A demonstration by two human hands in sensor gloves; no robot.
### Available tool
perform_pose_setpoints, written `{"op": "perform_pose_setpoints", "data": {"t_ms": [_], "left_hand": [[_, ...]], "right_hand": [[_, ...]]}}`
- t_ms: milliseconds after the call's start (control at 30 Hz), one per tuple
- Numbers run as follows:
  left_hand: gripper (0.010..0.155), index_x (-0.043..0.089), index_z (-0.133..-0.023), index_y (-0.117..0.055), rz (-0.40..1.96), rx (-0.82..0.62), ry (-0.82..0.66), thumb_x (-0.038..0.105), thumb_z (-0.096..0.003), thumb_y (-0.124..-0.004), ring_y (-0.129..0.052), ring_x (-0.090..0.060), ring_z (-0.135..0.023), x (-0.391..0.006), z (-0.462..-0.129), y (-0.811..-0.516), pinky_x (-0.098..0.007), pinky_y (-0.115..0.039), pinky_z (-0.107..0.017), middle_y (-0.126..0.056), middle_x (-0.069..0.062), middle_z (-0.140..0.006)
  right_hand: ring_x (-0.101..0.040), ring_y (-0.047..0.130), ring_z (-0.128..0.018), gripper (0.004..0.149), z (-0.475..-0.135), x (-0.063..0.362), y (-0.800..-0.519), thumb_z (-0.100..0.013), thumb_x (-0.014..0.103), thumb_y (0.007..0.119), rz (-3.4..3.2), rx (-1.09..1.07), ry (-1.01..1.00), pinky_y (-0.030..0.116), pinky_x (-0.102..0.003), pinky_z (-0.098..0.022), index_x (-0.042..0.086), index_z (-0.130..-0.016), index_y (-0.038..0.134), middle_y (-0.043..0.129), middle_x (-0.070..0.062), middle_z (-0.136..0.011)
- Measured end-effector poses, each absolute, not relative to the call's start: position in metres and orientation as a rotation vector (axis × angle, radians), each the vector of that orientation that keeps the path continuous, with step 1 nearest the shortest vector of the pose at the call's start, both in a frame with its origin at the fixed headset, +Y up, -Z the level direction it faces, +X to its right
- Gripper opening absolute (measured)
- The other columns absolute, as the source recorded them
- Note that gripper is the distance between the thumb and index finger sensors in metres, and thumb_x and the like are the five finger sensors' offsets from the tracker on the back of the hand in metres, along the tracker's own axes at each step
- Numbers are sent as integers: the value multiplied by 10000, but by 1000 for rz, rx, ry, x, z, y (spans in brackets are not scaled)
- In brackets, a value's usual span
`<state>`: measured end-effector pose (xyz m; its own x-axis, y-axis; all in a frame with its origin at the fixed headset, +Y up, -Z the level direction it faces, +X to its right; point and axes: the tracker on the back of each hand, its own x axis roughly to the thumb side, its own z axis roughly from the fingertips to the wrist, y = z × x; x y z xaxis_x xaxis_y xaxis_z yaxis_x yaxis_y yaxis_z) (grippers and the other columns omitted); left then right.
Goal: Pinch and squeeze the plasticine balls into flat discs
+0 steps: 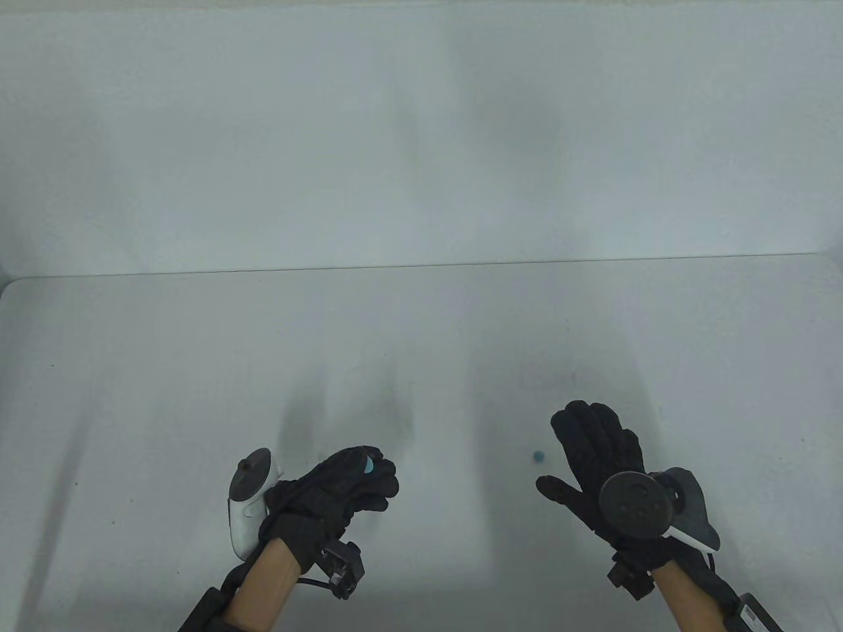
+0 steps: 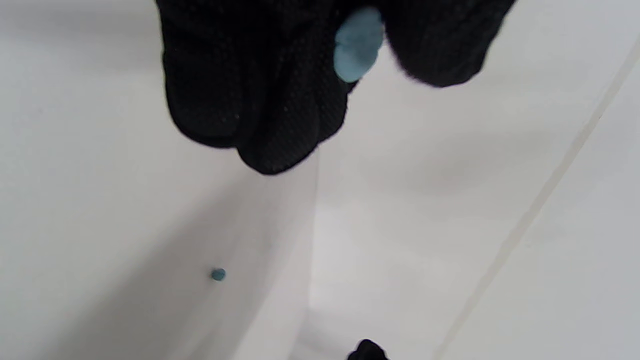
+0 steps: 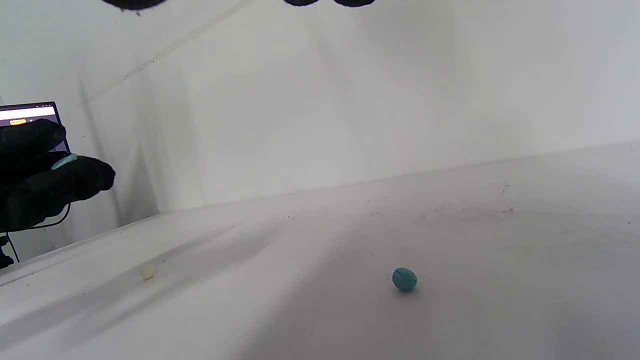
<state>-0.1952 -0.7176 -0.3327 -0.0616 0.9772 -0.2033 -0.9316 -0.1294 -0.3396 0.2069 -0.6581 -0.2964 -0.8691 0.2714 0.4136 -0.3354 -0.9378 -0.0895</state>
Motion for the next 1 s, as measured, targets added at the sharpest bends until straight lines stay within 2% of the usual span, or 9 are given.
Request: {"op": "perform_pose_setpoints", "data": {"t_ms": [100, 367, 467, 567, 600, 667, 767, 900, 1000], "left_hand": [[469, 45, -909, -780, 1645, -439, -132, 294, -512, -784, -1094, -253, -598, -194, -333, -715, -365, -943, -479, -952, -131, -795], [443, 87, -796, -865, 1538, -340, -160, 365, -452, -848, -1151, -114, -392, -197, -331, -706, -269, -1004, -341, -1041, -38, -592], [439, 72, -833, -830, 1566, -368, -113, 331, -479, -820, -1128, -135, -432, -197, -332, -711, -288, -983, -377, -1011, -55, -638], [479, 44, -931, -714, 1656, -429, -61, 304, -531, -747, -1034, -239, -590, -198, -332, -720, -383, -885, -506, -902, -114, -783], [527, 21, -971, -666, 1689, -445, -84, 330, -546, -716, -993, -280, -662, -198, -331, -722, -412, -846, -552, -849, -145, -850], [738, -50, -1058, -513, 1748, -481, -140, 465, -551, -664, -888, -378, -781, -197, -332, -723, -476, -763, -621, -717, -246, -961], [802, -49, -1063, -529, 1766, -456, -120, 542, -534, -647, -889, -390, -793, -198, -332, -724, -487, -760, -629, -728, -250, -966], [713, -12, -997, -669, 1707, -428, -72, 521, -525, -688, -978, -334, -697, -202, -332, -724, -479, -821, -573, -850, -187, -870], [539, 37, -912, -770, 1660, -422, -40, 416, -532, -731, -1038, -290, -609, -203, -332, -723, -452, -872, -521, -929, -137, -781]], "right_hand": [[-524, 342, -1107, 827, -296, 207, -658, -552, 654, 506, 2759, 576, -230, 440, -741, -708, 130, -1163, 319, 300, -186, -1232], [-522, 342, -1108, 824, -296, 207, -658, -553, 648, 512, 2759, 575, -241, 441, -740, -708, 128, -1162, 319, 300, -187, -1230], [-522, 343, -1107, 821, -296, 207, -658, -554, 648, 512, 2762, 576, -244, 442, -739, -709, 129, -1161, 319, 300, -185, -1230], [-522, 342, -1107, 822, -296, 207, -658, -554, 649, 509, 2754, 575, -246, 440, -740, -708, 128, -1162, 320, 301, -186, -1230], [-522, 342, -1106, 824, -296, 207, -658, -553, 649, 508, 2755, 575, -244, 439, -741, -708, 127, -1162, 320, 300, -186, -1231], [-523, 342, -1107, 821, -295, 208, -657, -553, 650, 507, 2755, 573, -249, 442, -740, -708, 129, -1161, 322, 303, -186, -1230], [-522, 342, -1107, 825, -296, 208, -657, -553, 651, 507, 2751, 572, -248, 438, -741, -709, 127, -1162, 322, 302, -186, -1231], [-523, 342, -1107, 825, -295, 208, -657, -552, 652, 506, 2753, 573, -246, 439, -740, -708, 128, -1162, 322, 300, -185, -1231], [-522, 340, -1107, 824, -295, 208, -658, -553, 652, 504, 2754, 575, -242, 438, -740, -709, 129, -1162, 323, 302, -186, -1231]]}}
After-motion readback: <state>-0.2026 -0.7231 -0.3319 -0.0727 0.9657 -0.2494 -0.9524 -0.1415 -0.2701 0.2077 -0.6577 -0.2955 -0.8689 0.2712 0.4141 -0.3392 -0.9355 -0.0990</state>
